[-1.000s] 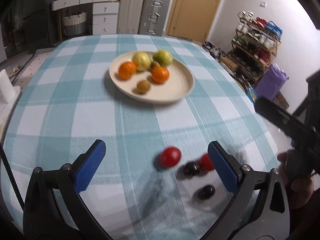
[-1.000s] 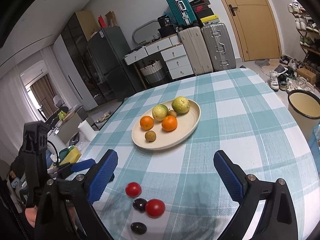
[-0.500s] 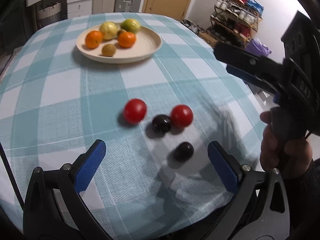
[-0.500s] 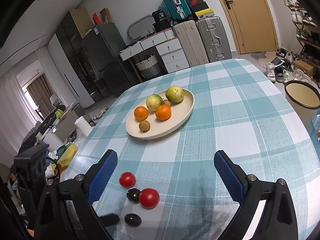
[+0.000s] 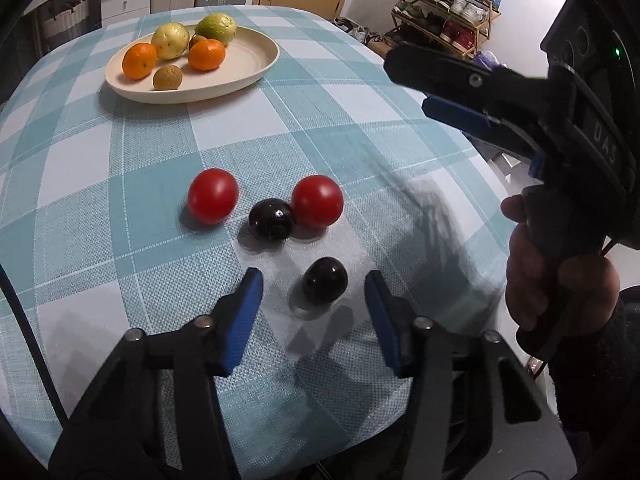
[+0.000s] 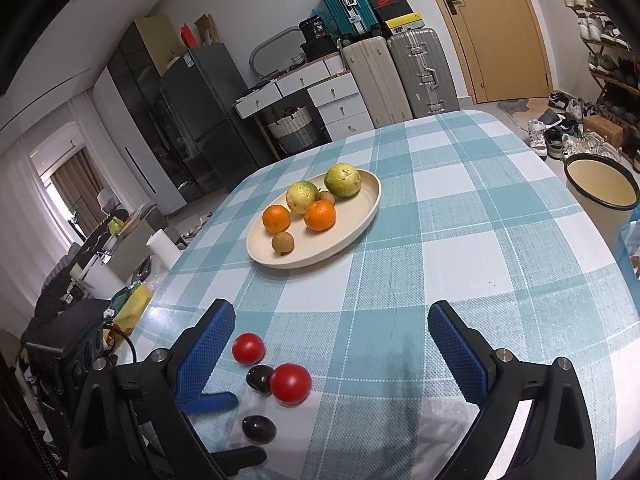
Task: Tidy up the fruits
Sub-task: 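Grasp a dark plum with the left tool while the right tool grasps a red tomato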
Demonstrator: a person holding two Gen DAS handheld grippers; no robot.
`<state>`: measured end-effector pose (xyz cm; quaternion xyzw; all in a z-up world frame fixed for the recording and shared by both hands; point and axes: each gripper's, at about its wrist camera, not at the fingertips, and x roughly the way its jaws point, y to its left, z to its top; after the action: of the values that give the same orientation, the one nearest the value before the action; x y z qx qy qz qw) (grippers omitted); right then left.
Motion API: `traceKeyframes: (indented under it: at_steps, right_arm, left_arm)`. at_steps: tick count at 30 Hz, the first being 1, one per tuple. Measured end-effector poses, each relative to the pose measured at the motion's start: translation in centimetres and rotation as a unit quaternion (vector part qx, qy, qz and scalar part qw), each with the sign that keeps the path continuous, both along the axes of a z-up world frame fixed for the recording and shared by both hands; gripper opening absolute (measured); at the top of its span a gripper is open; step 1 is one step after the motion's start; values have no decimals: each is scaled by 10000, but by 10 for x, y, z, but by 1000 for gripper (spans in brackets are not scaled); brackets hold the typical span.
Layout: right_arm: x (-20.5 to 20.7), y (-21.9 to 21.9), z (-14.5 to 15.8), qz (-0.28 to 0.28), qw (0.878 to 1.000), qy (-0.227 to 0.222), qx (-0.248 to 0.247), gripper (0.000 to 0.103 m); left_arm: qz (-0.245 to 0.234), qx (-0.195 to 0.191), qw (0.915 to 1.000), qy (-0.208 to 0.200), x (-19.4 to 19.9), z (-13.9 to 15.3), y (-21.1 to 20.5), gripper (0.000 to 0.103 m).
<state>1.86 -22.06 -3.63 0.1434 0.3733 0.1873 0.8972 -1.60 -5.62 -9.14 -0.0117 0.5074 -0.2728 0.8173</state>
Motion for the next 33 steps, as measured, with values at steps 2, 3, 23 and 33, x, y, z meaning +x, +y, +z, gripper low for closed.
traceKeyframes:
  at_steps: [2, 3, 23, 33]
  right_arm:
    - [0, 0, 0, -2, 10000, 4, -7, 99]
    - [0, 0, 0, -3, 10000, 8, -7, 99]
    - [-19, 21, -8, 556, 9981, 264, -43, 99]
    - [-20, 41, -20, 813, 9955, 450, -176, 99]
  left_arm:
    - [-46, -124, 9999, 66, 1, -1, 1, 31]
    - [-68, -154, 9998, 97, 1, -2, 1, 27]
    - [512, -653, 9965, -135, 18, 27, 63, 20]
    - [851, -768, 9932, -184, 26, 30, 98, 20]
